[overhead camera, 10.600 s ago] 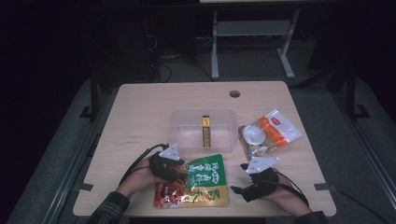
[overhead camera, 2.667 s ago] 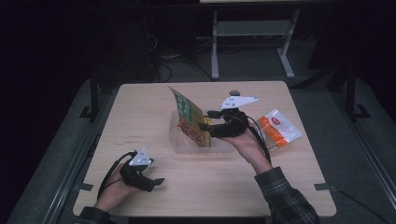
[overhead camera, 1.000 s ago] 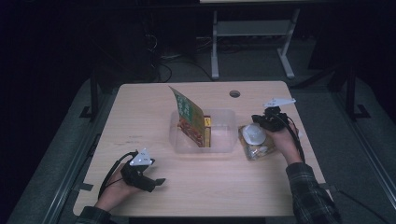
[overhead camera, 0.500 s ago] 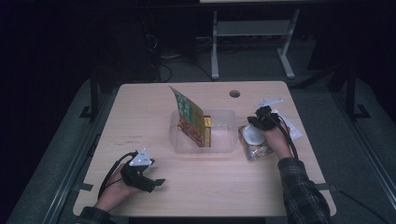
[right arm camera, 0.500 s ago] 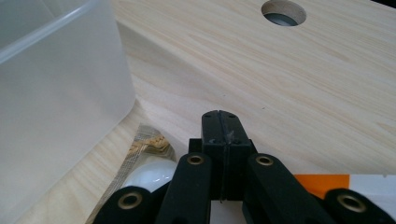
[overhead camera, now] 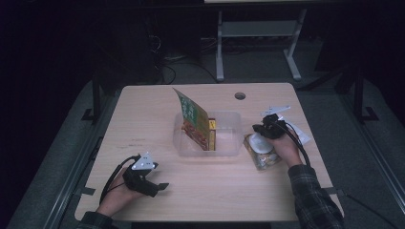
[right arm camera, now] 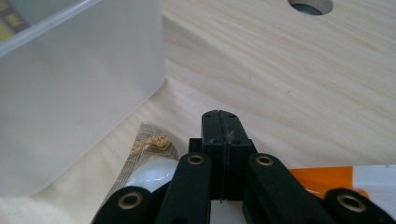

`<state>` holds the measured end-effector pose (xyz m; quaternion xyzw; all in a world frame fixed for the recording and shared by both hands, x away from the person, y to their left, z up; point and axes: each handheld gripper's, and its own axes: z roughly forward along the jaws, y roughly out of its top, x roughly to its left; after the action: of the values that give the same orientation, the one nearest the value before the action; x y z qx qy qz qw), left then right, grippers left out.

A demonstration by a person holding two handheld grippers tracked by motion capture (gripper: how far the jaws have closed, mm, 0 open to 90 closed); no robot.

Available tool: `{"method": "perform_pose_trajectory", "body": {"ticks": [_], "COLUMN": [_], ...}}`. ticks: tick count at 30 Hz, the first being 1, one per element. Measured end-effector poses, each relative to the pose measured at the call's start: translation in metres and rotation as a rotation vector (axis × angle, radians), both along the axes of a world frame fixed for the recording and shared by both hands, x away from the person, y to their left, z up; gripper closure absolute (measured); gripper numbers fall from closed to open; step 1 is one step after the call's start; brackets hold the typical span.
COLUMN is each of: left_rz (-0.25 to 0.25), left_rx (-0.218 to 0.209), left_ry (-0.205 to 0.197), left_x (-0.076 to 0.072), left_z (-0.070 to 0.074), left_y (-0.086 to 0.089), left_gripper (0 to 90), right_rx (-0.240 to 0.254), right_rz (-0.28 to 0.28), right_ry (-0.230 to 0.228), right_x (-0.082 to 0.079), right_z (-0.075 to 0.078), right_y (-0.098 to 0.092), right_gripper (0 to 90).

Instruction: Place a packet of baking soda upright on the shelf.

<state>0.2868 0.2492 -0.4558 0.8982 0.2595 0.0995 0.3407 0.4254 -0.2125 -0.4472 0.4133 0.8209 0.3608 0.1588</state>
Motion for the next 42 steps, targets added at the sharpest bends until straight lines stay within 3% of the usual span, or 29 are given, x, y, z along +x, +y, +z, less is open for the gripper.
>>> {"method": "perform_pose_trajectory", "body": {"ticks": [4,12,21,23,26,30,31,35,38,42], "left_rz": [0.002,0.002,-0.003,-0.003,-0.003,-0.001,-0.003,-0.004,-0.007,-0.004], "left_rx": [-0.001,-0.001,0.003,0.004,0.001,0.003,0.005,0.003,0.005,0.002], "left_ry": [0.005,0.005,0.003,0.001,-0.003,0.004,0.003,0.005,0.006,0.008], "left_x": [0.000,-0.001,-0.001,-0.001,-0.001,-0.001,-0.001,-0.001,-0.001,-0.001], "left_z": [0.000,0.000,0.000,0.000,0.000,-0.001,-0.001,-0.001,-0.001,-0.001], "left_y": [-0.001,-0.001,-0.002,-0.003,-0.002,-0.002,-0.002,-0.003,-0.004,-0.003], "left_gripper": [13.3,13.3,13.3,13.4,13.4,13.4,13.4,13.4,13.4,13.4], "right_rx": [0.015,-0.007,0.003,-0.008,0.046,0.053,0.041,0.019,-0.020,-0.030], "right_rz": [0.009,0.042,0.085,0.093,0.087,0.087,0.083,0.088,0.109,0.136], "right_ry": [0.006,0.002,0.033,0.010,-0.019,-0.023,-0.015,0.009,0.028,0.076], "right_x": [-0.012,-0.039,-0.083,-0.092,-0.109,-0.121,-0.131,-0.141,-0.143,-0.141], "right_z": [-0.001,0.000,-0.001,0.002,0.014,0.016,0.015,0.011,0.007,0.001], "right_y": [-0.003,-0.003,-0.002,-0.003,-0.012,-0.020,-0.025,-0.031,-0.031,-0.027], "right_gripper": [89.9,89.9,89.9,89.8,89.9,89.9,89.9,89.9,89.9,90.0]}}
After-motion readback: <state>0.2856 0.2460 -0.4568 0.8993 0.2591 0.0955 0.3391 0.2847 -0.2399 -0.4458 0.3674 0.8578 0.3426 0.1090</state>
